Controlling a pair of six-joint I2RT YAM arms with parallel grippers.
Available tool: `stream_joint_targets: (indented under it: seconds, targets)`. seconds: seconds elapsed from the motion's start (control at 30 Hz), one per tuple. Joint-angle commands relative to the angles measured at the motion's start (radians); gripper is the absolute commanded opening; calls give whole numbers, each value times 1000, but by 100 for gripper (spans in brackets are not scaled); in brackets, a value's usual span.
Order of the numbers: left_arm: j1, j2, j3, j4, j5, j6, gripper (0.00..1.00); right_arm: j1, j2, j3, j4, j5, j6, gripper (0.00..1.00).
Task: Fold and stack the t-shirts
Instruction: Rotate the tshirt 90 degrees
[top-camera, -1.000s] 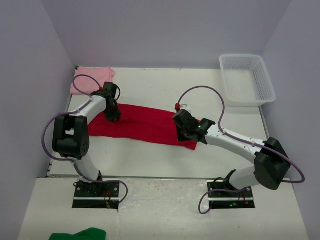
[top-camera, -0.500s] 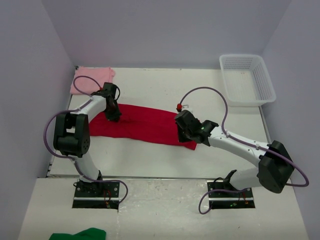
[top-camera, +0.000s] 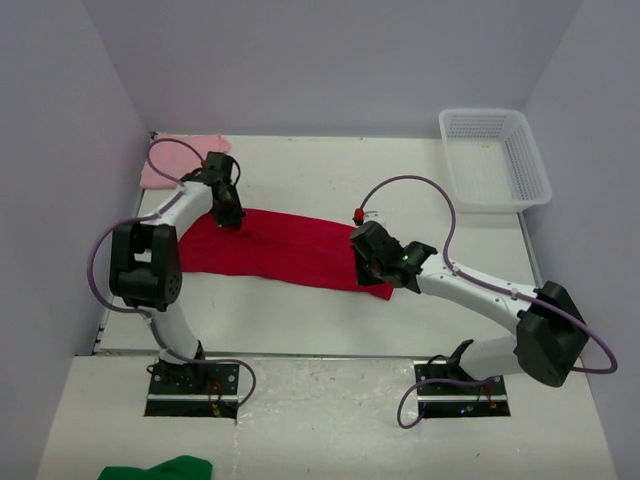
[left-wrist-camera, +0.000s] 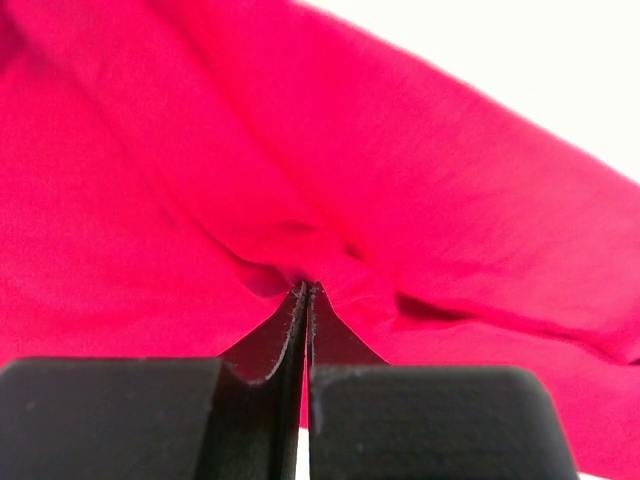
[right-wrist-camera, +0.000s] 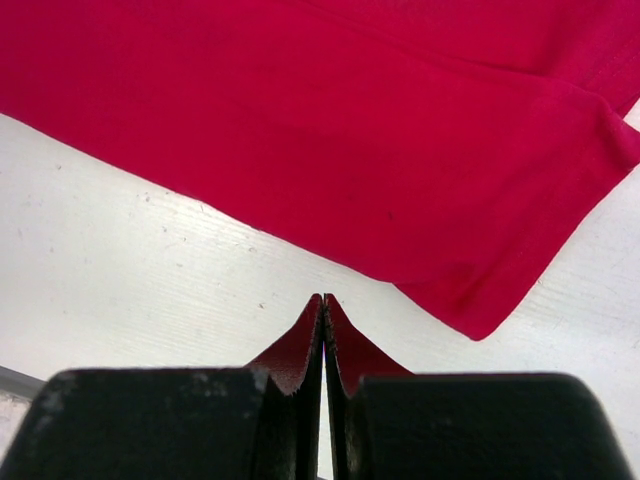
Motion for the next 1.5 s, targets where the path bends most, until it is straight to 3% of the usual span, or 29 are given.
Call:
stream_joint_targets:
  seconds: [0.0,0.33,0.5,0.57,0.63,0.67,0.73,0.87,1.0,1.17,1.47]
  targets:
    - [-4,33,105,39,29,31,0,-3,-7,-6,27,-12,11,0]
    - [-57,356,522,6,118,103,0,-4,4,-6,24,-27,17,0]
    - [-99,288,519,52,100,126,0,-4,5,-38,42,-41,28,0]
    - [-102,219,478,36,68,91,2,-4,13,-37,47,-43,13,0]
    - [-103,124,400,29,-15,64,19,-4,46,15,26,-40,-15,1]
    - [-103,86,373,26,-50,54,29,-3,68,44,7,-23,-55,6]
    - [-99,-3,334,-14,-156,28,32,-4,149,171,-48,8,-99,22]
    - [-71,-88,352,-115,-184,19,28,-3,289,425,-155,42,-187,24]
    - [-51,-108,341,-244,-78,50,28,-4,335,558,-192,22,-198,26]
    - [-30,-220,68,-159,9,41,40,-13,271,499,-156,3,-176,27]
    - [10,-228,-128,-44,55,30,41,-64,65,264,-91,-29,-161,27]
